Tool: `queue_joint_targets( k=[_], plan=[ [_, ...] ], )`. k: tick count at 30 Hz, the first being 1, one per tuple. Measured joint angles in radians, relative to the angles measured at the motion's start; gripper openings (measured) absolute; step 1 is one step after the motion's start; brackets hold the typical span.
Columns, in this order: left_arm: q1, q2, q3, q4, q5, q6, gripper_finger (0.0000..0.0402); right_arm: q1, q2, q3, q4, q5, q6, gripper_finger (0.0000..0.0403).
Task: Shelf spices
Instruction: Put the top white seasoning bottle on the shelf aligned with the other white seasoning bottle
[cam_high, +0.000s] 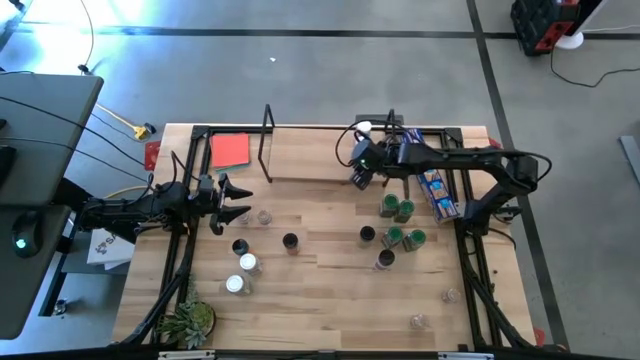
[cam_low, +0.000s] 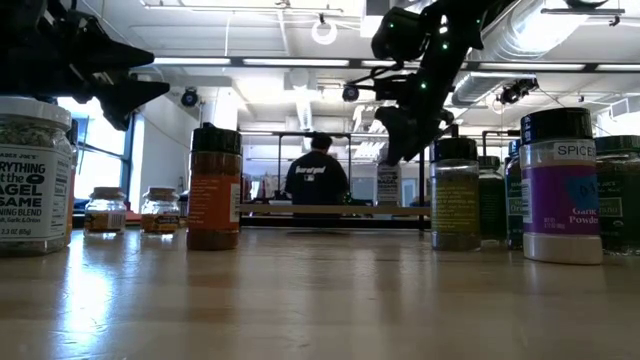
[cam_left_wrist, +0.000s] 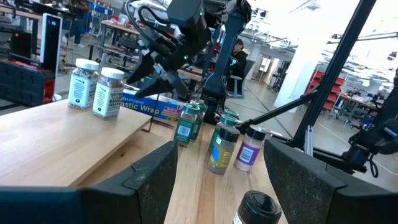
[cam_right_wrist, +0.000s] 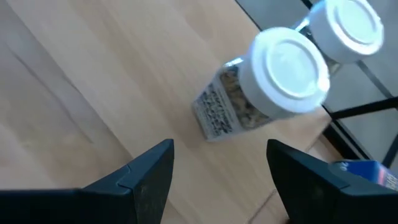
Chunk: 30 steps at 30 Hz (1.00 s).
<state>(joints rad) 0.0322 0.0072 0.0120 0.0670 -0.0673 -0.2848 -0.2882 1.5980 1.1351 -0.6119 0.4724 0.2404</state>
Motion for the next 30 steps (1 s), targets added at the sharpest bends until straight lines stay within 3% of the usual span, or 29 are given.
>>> queue_joint_targets(
  k=[9,12,18,30],
  plan=[
    [0.000,0.000,0.000,0.000,0.002,0.000,0.0236,0.001,-0.001,0.008,-0.036,0.080,0.100,0.0252],
    [0.000,0.000,0.000,0.000,0.002,0.000,0.0236,0.011,-0.001,0.026,-0.057,0.041,0.115,0.0252],
    [0.000,0.000,0.000,0.002,0.002,0.000,0.0236,0.018,-0.001,0.041,-0.014,-0.139,-0.018,0.0252],
    [0.000,0.000,0.000,0.004,0.001,0.000,0.0236,-0.072,0.046,0.041,0.001,-0.119,-0.043,0.0252]
  ],
)
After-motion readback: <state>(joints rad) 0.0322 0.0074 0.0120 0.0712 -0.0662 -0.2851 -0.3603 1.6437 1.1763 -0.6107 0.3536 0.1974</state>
